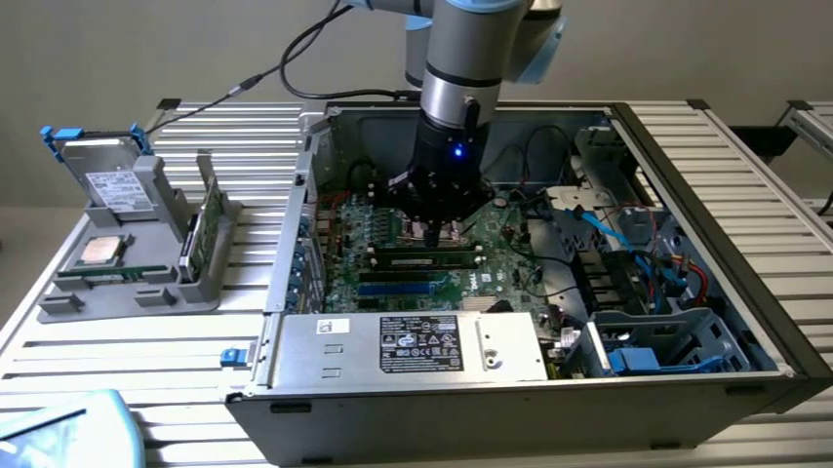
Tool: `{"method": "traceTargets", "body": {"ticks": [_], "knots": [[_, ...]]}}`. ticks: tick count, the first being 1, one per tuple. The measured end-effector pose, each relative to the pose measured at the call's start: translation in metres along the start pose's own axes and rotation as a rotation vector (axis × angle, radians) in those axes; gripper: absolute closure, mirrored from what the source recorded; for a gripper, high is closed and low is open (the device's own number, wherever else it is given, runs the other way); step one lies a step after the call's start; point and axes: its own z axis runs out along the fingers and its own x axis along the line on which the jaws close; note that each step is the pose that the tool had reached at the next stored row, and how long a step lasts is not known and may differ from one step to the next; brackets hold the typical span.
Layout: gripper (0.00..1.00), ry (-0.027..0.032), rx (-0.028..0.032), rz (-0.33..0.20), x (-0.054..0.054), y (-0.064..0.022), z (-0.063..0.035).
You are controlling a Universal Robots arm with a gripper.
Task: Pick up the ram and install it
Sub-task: 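Press down the ram until it locks into place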
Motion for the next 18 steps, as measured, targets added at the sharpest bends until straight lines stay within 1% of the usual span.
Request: {"method": "traceTargets", "body": {"ticks": [5, 8, 18], "knots": [[0.9, -0.0012, 0.0017, 0.002, 0.003, -0.0004, -0.0014], [0.9, -0.0021, 0.0022, 0.003, 0.004, -0.002, -0.003], [0.9, -0.0041, 0.0032, 0.003, 0.005, -0.0143, -0.0053]]}}
